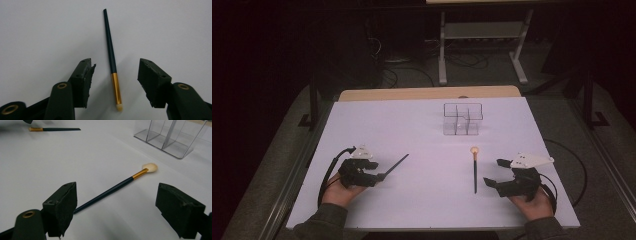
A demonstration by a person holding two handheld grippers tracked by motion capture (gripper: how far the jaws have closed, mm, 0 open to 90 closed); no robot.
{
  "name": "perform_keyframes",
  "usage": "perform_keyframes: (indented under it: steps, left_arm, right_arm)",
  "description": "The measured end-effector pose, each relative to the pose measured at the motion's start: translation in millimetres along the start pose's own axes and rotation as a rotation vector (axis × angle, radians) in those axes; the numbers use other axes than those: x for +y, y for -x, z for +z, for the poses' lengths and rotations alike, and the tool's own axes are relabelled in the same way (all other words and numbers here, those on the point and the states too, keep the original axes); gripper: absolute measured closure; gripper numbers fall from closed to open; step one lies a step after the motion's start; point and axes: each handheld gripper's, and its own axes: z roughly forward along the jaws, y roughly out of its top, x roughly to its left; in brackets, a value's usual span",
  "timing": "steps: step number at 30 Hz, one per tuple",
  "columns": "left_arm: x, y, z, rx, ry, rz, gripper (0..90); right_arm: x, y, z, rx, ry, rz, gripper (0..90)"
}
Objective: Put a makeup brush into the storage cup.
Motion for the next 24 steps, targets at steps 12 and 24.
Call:
perform_keyframes:
  steps: [12, 24]
  left_arm:
    - [11.7, 0.2, 14.1, -0.013, -0.081, -0.006, 58.1]
    - [19.6, -0.7, 24.0, -0.001, -0.158, -0.009, 69.7]
  right_arm:
    - [0.1, 0.0, 0.9, 0.009, -0.010, -0.005, 16.6]
    - [0.3, 0.3, 0.0, 0.012, -0.011, -0.004, 17.2]
